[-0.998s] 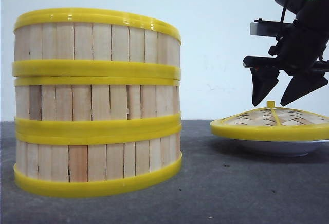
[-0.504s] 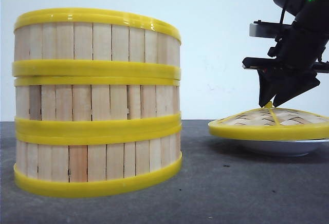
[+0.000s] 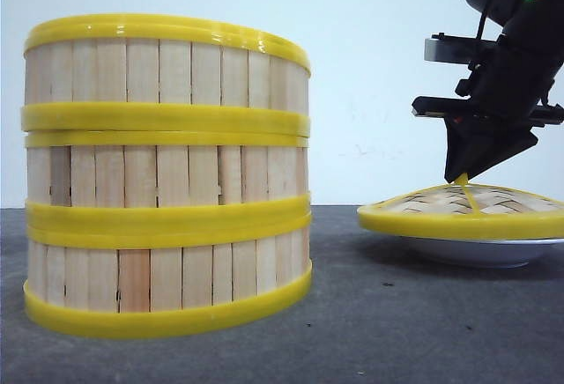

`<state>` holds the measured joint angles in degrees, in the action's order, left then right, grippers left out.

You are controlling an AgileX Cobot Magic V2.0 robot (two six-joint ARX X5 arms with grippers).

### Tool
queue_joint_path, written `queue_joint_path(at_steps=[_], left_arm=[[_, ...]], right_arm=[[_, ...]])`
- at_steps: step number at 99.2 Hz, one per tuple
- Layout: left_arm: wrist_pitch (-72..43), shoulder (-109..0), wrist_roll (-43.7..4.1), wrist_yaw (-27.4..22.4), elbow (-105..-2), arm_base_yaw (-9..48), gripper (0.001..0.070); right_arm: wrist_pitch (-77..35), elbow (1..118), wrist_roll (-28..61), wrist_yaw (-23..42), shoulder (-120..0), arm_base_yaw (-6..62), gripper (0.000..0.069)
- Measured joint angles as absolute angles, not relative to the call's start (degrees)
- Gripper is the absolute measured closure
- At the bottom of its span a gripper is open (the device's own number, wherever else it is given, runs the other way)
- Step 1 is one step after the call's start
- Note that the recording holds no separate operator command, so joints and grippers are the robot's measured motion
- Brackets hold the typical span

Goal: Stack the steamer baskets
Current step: 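Grip the lid's center knob with the right gripper and lift it off the plate, then carry the lid over the stack and lower it onto the top basket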

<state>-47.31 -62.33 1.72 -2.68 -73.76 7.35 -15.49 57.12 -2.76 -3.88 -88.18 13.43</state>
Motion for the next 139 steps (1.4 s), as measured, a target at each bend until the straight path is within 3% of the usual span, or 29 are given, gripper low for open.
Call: queue_joint_path(at_steps=[38, 65, 106, 139], left_arm=[[-47.31, -62.33, 1.96, 0.69, -73.76, 7.33, 0.0471], [-47.31, -62.46, 1.96, 2.94, -73.76, 6.46, 0.0473], [-47.31, -64.4, 1.93, 2.92, -73.76, 6.02, 0.0475], [-47.33, -64.45, 1.93, 2.94, -73.76, 6.02, 0.0475]], right_arm=[[-32.03, 76.6, -1.72, -12.43, -85.6, 14.04, 0.0634], [-39.38, 90.28, -1.37, -20.36, -85.58, 20.45, 0.0634], [-40.95, 96.77, -1.02, -20.84, -86.78, 38.57, 0.0634], [-40.93, 96.77, 0.95, -17.58, -93.36, 44.86, 0.0634]])
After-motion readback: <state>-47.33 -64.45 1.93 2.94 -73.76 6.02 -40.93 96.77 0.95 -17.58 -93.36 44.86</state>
